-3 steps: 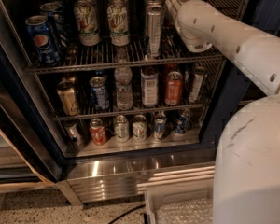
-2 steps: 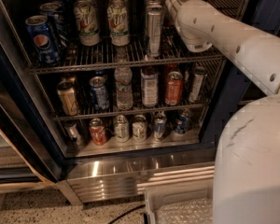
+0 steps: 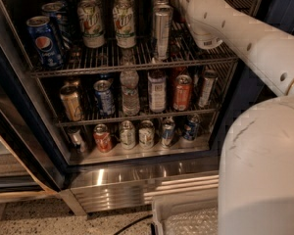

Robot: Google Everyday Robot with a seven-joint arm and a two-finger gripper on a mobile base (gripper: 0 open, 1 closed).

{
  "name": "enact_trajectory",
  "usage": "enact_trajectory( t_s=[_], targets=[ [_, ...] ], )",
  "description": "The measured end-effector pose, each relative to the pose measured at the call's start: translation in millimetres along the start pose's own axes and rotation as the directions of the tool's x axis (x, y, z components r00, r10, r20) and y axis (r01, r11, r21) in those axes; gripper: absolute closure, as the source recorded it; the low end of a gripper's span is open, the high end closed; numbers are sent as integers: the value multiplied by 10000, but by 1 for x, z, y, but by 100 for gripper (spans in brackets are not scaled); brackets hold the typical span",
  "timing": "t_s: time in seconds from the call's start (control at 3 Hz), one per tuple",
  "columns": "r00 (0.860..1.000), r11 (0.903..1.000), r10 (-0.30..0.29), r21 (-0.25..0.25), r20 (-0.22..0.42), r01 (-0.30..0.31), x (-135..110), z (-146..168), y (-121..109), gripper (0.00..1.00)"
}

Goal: Pick coke can from top shelf of fridge

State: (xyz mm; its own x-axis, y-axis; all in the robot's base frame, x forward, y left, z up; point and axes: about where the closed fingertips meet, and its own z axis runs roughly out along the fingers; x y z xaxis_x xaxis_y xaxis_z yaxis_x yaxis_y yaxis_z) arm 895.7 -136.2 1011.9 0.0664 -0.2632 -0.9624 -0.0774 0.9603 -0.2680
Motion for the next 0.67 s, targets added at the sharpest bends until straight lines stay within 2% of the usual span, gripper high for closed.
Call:
enact_trajectory(
  t_s=[0.33, 0.67],
  targets=[
    [9997, 9997, 224, -113, 125, -223, -10, -2, -1, 100],
    [9997, 9997, 224, -113, 125, -223, -10, -2, -1, 100]
  ],
)
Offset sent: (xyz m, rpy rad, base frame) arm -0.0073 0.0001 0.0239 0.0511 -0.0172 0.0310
